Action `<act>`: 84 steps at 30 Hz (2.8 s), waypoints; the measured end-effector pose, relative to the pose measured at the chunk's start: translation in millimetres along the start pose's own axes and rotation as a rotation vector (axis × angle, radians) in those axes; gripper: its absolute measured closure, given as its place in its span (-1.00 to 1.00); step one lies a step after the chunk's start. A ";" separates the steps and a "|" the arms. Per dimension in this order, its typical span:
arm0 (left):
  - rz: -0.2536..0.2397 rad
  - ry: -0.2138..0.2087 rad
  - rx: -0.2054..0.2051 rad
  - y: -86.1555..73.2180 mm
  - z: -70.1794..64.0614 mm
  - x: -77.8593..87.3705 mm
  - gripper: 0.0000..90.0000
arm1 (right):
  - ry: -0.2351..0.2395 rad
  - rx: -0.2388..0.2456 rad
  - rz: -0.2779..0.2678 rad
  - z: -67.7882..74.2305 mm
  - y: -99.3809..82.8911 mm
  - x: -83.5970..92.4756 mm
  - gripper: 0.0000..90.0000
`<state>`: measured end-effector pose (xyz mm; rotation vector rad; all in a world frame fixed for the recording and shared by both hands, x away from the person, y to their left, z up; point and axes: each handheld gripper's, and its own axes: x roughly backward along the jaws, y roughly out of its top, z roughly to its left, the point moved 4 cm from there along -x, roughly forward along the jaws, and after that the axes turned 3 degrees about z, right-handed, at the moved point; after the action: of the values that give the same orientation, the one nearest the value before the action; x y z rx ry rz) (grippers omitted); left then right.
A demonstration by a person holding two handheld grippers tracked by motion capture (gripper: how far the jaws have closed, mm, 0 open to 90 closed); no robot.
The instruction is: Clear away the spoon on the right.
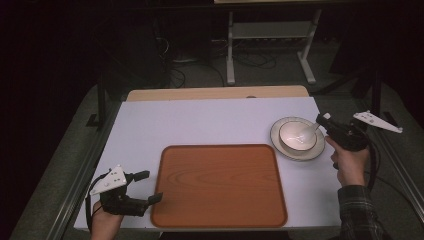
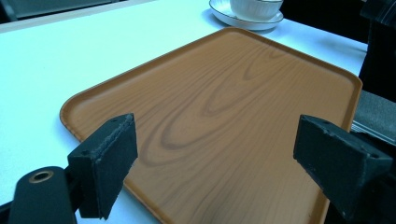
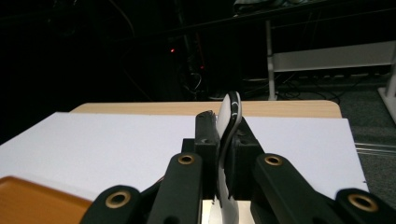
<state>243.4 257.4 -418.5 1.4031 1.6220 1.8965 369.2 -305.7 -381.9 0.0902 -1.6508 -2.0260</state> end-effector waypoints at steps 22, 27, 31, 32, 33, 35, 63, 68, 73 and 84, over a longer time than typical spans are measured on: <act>-0.003 0.004 0.006 -0.2 0.3 1.2 -0.71 | 0.206 0.182 0.104 66.7 5.2 12.5 0.87; -0.007 0.007 0.007 -0.3 0.9 2.5 -0.71 | 0.252 0.218 0.144 86.6 -4.0 9.2 0.87; -0.008 0.007 0.006 -0.4 0.8 3.0 -0.70 | 0.282 0.248 0.188 99.4 -14.6 7.0 0.87; -0.009 0.007 0.007 -0.4 0.8 3.0 -0.70 | 0.291 0.254 0.200 102.7 -17.5 6.6 0.87; -0.009 0.007 0.007 -0.4 0.8 3.0 -0.71 | 0.298 0.260 0.211 105.8 -20.4 6.1 0.87; -0.008 0.007 0.006 -0.4 0.6 3.1 -0.71 | 0.309 0.275 0.234 111.5 -26.6 5.2 0.87; 0.003 0.001 0.000 -0.8 -0.7 2.0 -0.71 | 0.373 0.426 0.488 151.5 -80.7 -26.9 0.87; 0.004 0.000 0.000 -0.9 -1.0 1.7 -0.71 | 0.403 0.449 0.518 158.8 -88.8 -33.0 0.87; 0.004 -0.001 0.000 -0.9 -1.0 1.8 -0.71 | 0.427 0.470 0.554 165.8 -96.2 -38.3 0.86; 0.007 -0.003 0.001 -1.1 -1.0 1.1 -0.71 | 0.461 0.515 0.645 174.5 -113.6 -49.7 0.82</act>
<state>241.7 257.9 -418.9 1.4131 1.6191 1.8959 308.5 -114.5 -456.3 0.1646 -1.5837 -0.9927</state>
